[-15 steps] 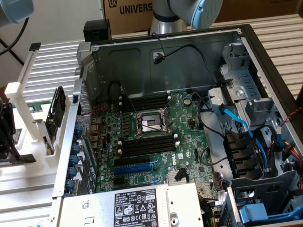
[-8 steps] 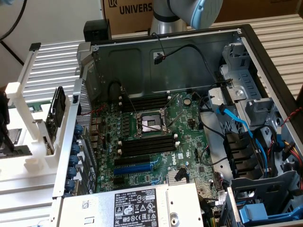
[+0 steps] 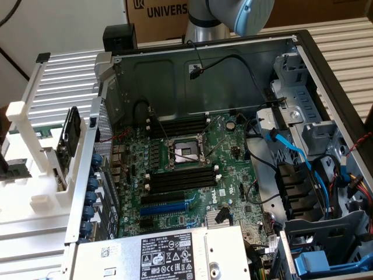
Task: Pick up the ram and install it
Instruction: 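Pick up the ram and move it above insertion slot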
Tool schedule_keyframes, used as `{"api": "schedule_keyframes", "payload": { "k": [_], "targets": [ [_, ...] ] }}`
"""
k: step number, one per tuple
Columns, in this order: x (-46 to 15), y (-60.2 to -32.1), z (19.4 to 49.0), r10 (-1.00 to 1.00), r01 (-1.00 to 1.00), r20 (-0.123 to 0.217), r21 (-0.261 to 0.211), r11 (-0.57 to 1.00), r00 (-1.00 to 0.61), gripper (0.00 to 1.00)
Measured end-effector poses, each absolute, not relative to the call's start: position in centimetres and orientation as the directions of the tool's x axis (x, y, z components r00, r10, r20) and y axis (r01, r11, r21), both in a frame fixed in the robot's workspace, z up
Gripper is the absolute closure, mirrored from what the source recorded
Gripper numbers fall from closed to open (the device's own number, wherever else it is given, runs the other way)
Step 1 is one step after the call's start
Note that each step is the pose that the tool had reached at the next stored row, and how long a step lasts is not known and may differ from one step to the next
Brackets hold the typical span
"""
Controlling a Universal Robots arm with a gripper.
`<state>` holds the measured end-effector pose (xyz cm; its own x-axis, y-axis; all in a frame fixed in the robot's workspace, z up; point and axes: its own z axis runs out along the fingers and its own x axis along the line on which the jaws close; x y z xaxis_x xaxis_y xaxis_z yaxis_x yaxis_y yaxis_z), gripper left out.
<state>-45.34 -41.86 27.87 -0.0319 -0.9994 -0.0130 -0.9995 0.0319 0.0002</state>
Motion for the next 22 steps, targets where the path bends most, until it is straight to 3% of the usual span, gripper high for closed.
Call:
{"api": "schedule_keyframes", "payload": {
  "k": [9,22],
  "targets": [
    [-45.4,-41.9,31.4,-0.999,-0.999,-0.008,0.000,0.042,-0.042,0.88],
    [-43.7,-41.9,33.9,-0.999,-0.999,-0.009,-0.007,0.044,-0.044,0.88]
  ]
}}
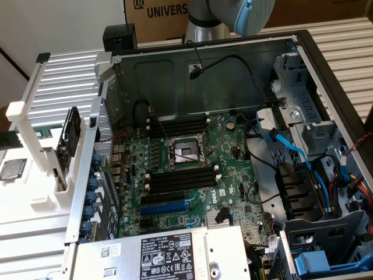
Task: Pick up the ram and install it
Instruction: 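Pick up the ram and move it above insertion slot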
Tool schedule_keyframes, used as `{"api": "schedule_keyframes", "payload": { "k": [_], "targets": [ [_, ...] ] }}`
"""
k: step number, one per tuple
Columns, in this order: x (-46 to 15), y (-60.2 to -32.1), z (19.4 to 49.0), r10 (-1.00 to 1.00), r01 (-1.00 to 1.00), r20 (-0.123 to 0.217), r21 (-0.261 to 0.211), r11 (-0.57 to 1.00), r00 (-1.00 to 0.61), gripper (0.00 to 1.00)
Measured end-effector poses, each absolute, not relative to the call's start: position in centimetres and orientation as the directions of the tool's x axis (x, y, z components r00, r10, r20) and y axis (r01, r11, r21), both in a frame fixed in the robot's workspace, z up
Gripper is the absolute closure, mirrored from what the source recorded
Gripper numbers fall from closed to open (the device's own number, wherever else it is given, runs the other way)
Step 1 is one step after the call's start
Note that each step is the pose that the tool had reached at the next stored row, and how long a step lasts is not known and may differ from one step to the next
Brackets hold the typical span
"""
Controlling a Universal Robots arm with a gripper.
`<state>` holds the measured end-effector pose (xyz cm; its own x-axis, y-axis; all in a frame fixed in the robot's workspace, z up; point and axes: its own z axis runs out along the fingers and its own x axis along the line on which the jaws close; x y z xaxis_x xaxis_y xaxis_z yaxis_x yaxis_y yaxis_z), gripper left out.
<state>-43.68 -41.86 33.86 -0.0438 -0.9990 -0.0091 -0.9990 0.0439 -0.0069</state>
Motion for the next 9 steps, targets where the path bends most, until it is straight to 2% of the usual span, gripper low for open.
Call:
{"api": "schedule_keyframes", "payload": {
  "k": [9],
  "targets": [
    [-42.7,-41.9,35.5,-0.999,-0.999,-0.010,-0.026,0.044,-0.044,0.88]
  ]
}}
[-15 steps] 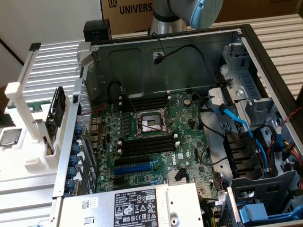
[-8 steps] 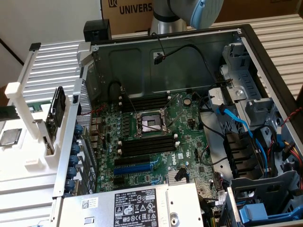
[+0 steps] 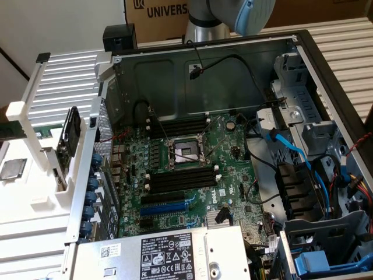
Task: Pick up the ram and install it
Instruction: 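Pick up the ram and move it above insertion slot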
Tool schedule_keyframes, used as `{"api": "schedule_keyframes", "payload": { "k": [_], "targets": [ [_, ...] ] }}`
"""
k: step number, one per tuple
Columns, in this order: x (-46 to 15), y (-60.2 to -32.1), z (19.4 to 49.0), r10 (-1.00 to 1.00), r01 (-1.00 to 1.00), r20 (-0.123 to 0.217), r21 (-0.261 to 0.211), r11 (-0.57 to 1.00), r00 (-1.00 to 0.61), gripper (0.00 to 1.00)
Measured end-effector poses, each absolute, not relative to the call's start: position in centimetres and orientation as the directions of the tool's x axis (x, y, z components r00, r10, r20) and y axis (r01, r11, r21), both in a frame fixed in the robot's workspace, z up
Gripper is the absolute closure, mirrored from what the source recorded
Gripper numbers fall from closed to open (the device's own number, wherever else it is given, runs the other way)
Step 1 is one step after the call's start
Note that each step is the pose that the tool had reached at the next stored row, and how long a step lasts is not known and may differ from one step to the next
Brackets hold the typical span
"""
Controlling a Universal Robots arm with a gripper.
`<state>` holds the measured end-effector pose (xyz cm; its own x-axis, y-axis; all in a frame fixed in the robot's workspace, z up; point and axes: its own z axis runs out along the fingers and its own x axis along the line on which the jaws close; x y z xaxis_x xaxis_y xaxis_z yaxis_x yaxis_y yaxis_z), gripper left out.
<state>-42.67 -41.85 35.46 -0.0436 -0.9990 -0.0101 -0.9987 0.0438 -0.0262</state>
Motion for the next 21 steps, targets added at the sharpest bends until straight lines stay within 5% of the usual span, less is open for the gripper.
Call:
{"api": "schedule_keyframes", "payload": {
  "k": [21],
  "targets": [
    [-34.2,-41.9,40.6,-0.999,-0.999,0.005,-0.003,0.044,-0.044,0.88]
  ]
}}
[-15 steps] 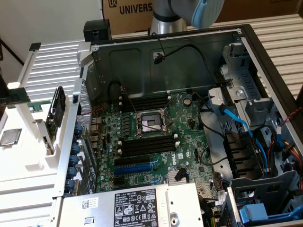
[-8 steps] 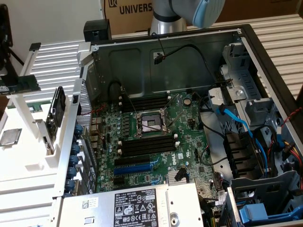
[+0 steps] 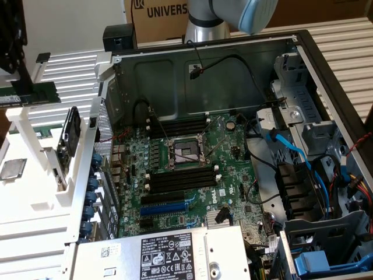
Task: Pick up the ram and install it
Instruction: 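Pick up the ram and move it above insertion slot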
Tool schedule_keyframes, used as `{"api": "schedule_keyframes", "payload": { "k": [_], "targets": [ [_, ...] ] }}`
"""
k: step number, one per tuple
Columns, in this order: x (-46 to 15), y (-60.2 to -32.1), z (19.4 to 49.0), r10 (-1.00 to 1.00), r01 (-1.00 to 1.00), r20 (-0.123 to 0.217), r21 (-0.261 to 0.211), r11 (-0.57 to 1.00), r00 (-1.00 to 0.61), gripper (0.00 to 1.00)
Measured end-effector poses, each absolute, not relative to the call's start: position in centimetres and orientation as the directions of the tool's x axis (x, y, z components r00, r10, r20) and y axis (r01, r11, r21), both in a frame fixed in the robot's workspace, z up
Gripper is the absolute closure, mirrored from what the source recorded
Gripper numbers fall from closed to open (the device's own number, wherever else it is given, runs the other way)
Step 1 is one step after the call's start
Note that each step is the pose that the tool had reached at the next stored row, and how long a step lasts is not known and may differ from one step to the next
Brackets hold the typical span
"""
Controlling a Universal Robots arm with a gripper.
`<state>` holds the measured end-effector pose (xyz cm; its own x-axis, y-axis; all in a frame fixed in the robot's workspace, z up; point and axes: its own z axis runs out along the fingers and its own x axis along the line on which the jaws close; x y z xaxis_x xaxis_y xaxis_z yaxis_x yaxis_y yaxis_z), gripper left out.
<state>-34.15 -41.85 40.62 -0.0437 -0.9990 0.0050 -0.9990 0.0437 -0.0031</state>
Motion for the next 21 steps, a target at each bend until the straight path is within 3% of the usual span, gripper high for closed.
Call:
{"api": "schedule_keyframes", "payload": {
  "k": [21],
  "targets": [
    [-21.3,-41.9,42.2,-0.999,-0.999,0.024,0.000,0.044,-0.044,0.88]
  ]
}}
